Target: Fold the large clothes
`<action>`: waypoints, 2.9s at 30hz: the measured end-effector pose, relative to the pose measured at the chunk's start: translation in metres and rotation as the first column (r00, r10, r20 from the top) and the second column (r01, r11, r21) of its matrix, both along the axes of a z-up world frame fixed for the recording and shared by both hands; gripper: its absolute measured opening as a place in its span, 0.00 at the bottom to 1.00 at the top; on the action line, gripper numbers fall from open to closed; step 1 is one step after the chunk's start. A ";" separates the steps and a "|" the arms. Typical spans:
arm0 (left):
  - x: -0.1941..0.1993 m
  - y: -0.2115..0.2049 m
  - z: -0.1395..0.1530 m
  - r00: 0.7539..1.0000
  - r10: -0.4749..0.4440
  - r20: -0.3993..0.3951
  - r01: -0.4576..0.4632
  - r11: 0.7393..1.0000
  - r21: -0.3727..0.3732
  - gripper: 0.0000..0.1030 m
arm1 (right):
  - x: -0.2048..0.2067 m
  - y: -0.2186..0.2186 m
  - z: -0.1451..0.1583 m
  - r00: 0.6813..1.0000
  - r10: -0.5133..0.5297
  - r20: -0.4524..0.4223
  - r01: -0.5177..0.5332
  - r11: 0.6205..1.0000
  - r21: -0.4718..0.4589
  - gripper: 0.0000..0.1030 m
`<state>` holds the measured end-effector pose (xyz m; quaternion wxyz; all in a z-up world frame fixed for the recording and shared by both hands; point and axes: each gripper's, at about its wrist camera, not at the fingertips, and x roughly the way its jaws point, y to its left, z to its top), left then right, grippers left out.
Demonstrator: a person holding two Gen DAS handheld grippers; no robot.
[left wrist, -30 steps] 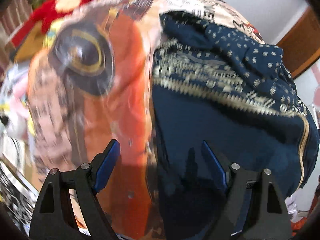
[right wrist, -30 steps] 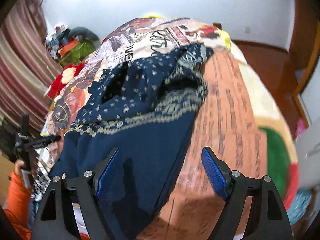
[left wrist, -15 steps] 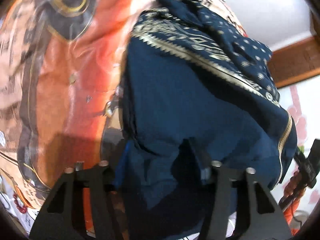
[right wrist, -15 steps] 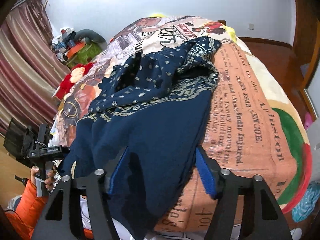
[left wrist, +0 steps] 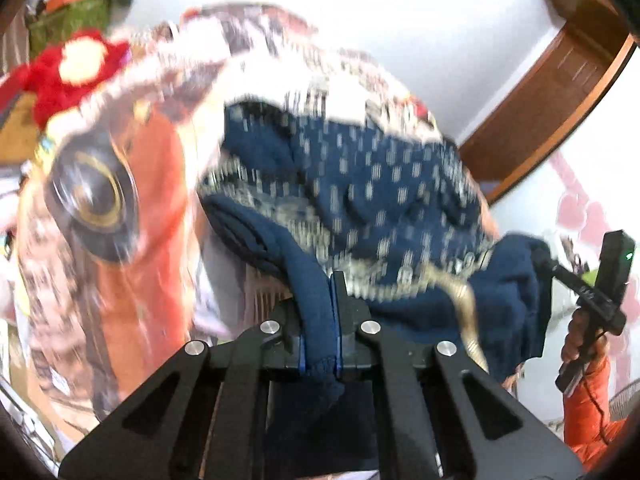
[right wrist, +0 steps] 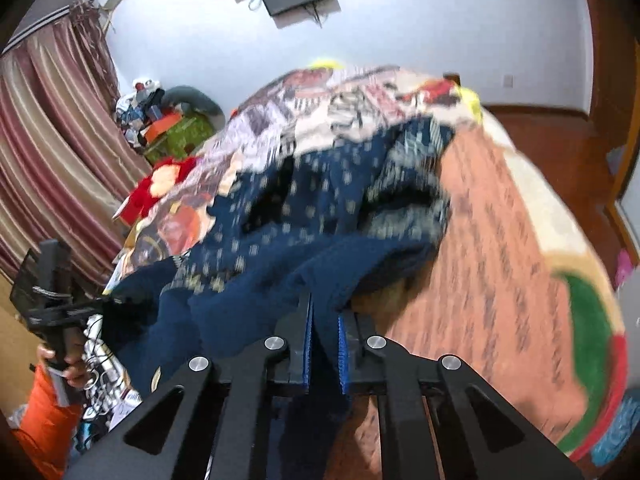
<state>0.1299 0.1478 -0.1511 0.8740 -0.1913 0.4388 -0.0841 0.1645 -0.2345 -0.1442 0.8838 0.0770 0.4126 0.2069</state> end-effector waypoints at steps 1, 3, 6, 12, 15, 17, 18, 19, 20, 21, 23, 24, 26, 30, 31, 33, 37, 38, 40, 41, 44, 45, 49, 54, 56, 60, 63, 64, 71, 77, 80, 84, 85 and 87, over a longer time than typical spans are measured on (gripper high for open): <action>0.001 0.004 0.004 1.000 0.010 0.013 -0.010 1.000 -0.004 0.08 | 0.008 -0.003 0.004 1.000 -0.011 0.016 0.011 1.000 -0.014 0.07; 0.007 0.013 0.011 0.998 0.052 0.037 -0.051 0.999 -0.011 0.08 | 0.025 -0.008 0.008 0.999 -0.030 0.027 0.031 0.999 -0.029 0.07; 0.012 0.031 0.005 0.993 0.115 0.022 -0.115 0.993 0.011 0.08 | 0.046 -0.012 0.004 0.998 -0.055 0.032 0.057 0.996 -0.067 0.07; 0.022 0.044 -0.053 0.982 0.134 -0.130 -0.133 0.991 0.012 0.08 | 0.084 -0.013 -0.026 0.995 -0.079 -0.058 0.073 0.992 -0.100 0.07; 0.014 0.036 -0.060 0.983 0.115 -0.143 -0.113 0.993 0.023 0.08 | 0.087 -0.015 -0.030 0.992 -0.073 -0.104 0.065 0.995 -0.078 0.07; 0.011 0.031 -0.058 0.986 0.099 -0.136 -0.094 0.995 0.045 0.08 | 0.080 -0.016 -0.023 0.991 -0.050 -0.123 0.040 0.996 -0.081 0.10; 0.010 0.028 -0.056 0.987 0.087 -0.132 -0.080 0.995 0.056 0.08 | 0.076 -0.017 -0.019 0.990 -0.043 -0.132 0.031 0.996 -0.087 0.15; 0.009 0.026 -0.055 0.988 0.080 -0.129 -0.073 0.995 0.061 0.08 | 0.072 -0.018 -0.015 0.990 -0.039 -0.136 0.026 0.996 -0.091 0.16; 0.010 0.024 -0.053 0.989 0.075 -0.125 -0.068 0.996 0.065 0.08 | 0.067 -0.019 -0.010 0.990 -0.031 -0.140 0.018 0.996 -0.092 0.17; 0.011 0.022 -0.053 0.990 0.073 -0.123 -0.065 0.996 0.066 0.08 | 0.060 -0.020 -0.006 0.990 -0.022 -0.142 0.009 0.996 -0.093 0.18; 0.009 0.020 -0.051 0.991 0.067 -0.115 -0.061 0.996 0.061 0.08 | 0.049 -0.022 -0.001 0.989 -0.015 -0.150 0.001 0.996 -0.088 0.18; 0.009 0.019 -0.050 0.991 0.065 -0.113 -0.059 0.997 0.054 0.08 | 0.044 -0.023 -0.001 0.987 -0.014 -0.157 0.001 0.997 -0.082 0.18; 0.009 0.016 -0.050 0.992 0.060 -0.113 -0.056 0.998 0.043 0.08 | 0.033 -0.025 -0.006 0.982 -0.011 -0.189 -0.001 0.998 -0.062 0.18; 0.005 0.009 -0.048 0.993 0.044 -0.112 -0.037 0.998 0.057 0.08 | 0.014 -0.022 -0.019 0.973 0.001 -0.232 -0.007 1.000 -0.023 0.18; 0.005 0.008 -0.048 0.993 0.041 -0.112 -0.034 0.998 0.062 0.08 | 0.011 -0.021 -0.021 0.971 0.009 -0.238 -0.011 1.000 -0.010 0.18; 0.003 0.006 -0.046 0.993 0.036 -0.110 -0.029 0.997 0.065 0.08 | 0.008 -0.017 -0.023 0.971 0.014 -0.239 -0.012 1.000 0.007 0.18; 0.001 0.004 -0.045 0.994 0.031 -0.109 -0.025 0.998 0.060 0.08 | 0.006 -0.012 -0.025 0.971 0.038 -0.236 -0.025 0.998 0.057 0.38; 0.001 0.003 -0.045 0.994 0.030 -0.109 -0.024 0.998 0.056 0.08 | 0.005 -0.011 -0.025 0.972 0.041 -0.230 -0.026 0.997 0.067 0.47; 0.000 0.000 -0.044 0.994 0.026 -0.108 -0.020 0.998 0.052 0.08 | 0.003 -0.004 -0.023 0.979 0.041 -0.200 -0.035 0.999 0.031 0.49; -0.001 -0.002 -0.042 0.995 0.019 -0.103 -0.014 0.999 0.051 0.08 | 0.002 0.000 -0.023 0.982 0.045 -0.184 -0.044 0.999 0.009 0.49; -0.002 -0.006 -0.032 0.997 0.003 -0.080 0.001 0.999 0.048 0.08 | -0.002 0.008 -0.026 0.988 0.046 -0.146 -0.050 0.998 -0.025 0.48; -0.002 -0.008 -0.029 0.997 -0.003 -0.072 0.006 0.999 0.048 0.08 | -0.003 0.008 -0.027 0.990 0.043 -0.137 -0.048 0.998 -0.031 0.38; 0.000 -0.018 -0.006 0.999 -0.031 -0.019 0.032 0.998 0.058 0.08 | -0.004 0.006 -0.028 0.993 0.033 -0.110 -0.038 0.998 -0.043 0.15; 0.012 -0.025 0.027 0.997 -0.051 0.058 0.048 0.998 0.051 0.08 | -0.006 -0.001 -0.005 0.999 0.031 -0.019 -0.031 0.999 -0.023 0.07; 0.021 -0.023 0.039 0.995 -0.057 0.083 0.056 0.998 0.017 0.08 | -0.003 -0.005 0.008 1.000 0.022 0.016 -0.022 1.000 -0.004 0.07; 0.051 -0.016 0.058 0.992 -0.045 0.119 0.055 0.996 -0.075 0.08 | 0.013 -0.013 0.038 0.995 0.011 0.096 -0.014 1.000 0.025 0.07; 0.080 -0.004 0.060 0.993 -0.002 0.120 0.016 0.993 -0.117 0.08 | 0.037 -0.017 0.052 0.991 -0.005 0.132 0.001 1.000 0.028 0.07; 0.093 0.003 0.057 0.994 0.022 0.109 -0.007 0.990 -0.139 0.08 | 0.045 -0.017 0.053 0.991 -0.011 0.137 0.007 1.000 0.026 0.07; 0.171 0.042 0.008 0.986 0.164 -0.014 -0.165 0.982 -0.092 0.08 | 0.139 -0.013 0.028 0.994 -0.057 0.092 0.060 0.998 -0.025 0.07; 0.228 0.049 -0.068 0.966 0.192 -0.170 -0.185 0.981 0.055 0.08 | 0.211 -0.006 -0.018 0.998 -0.068 -0.017 0.067 0.996 -0.064 0.07; 0.241 0.050 -0.095 0.960 0.196 -0.201 -0.179 0.979 0.099 0.08 | 0.237 -0.005 -0.041 0.995 -0.065 -0.077 0.061 0.996 -0.060 0.07; 0.249 0.053 -0.120 0.955 0.189 -0.227 -0.168 0.980 0.107 0.09 | 0.257 -0.002 -0.063 0.992 -0.049 -0.115 0.040 0.996 -0.078 0.07; 0.250 0.052 -0.120 0.956 0.186 -0.227 -0.163 0.980 0.114 0.09 | 0.258 -0.001 -0.066 0.992 -0.042 -0.116 0.032 0.996 -0.080 0.07; 0.248 0.050 -0.117 0.961 0.170 -0.220 -0.142 0.980 0.137 0.10 | 0.261 0.000 -0.067 0.993 -0.015 -0.119 0.005 0.996 -0.085 0.07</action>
